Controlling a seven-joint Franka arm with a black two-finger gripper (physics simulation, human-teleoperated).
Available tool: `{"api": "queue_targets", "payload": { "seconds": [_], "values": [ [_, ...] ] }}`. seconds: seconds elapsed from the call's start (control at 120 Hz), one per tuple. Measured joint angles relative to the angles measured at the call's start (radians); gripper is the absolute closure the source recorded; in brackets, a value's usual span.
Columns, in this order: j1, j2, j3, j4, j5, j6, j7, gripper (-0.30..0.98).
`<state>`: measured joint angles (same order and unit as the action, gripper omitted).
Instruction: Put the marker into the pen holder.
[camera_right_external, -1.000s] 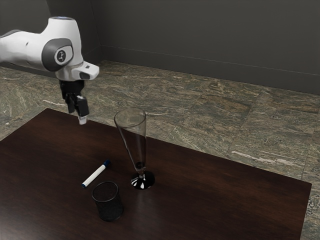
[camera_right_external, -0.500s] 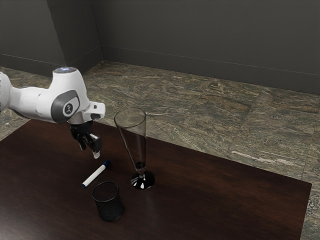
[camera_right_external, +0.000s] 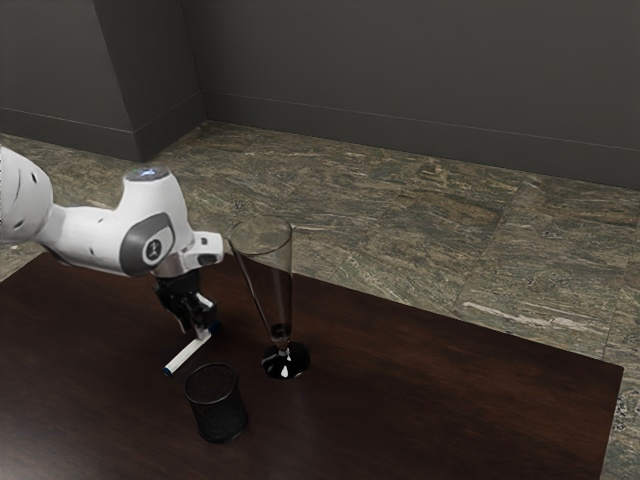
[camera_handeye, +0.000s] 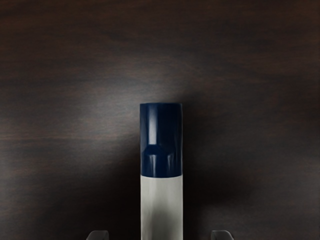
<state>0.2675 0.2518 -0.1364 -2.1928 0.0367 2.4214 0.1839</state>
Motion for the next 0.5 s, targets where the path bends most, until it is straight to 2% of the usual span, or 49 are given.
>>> {"api": "queue_targets", "payload": {
  "seconds": [0.5],
  "values": [
    [-0.009,0.034,0.000,0.016,0.003,0.013,-0.047,0.51]
  ]
}}
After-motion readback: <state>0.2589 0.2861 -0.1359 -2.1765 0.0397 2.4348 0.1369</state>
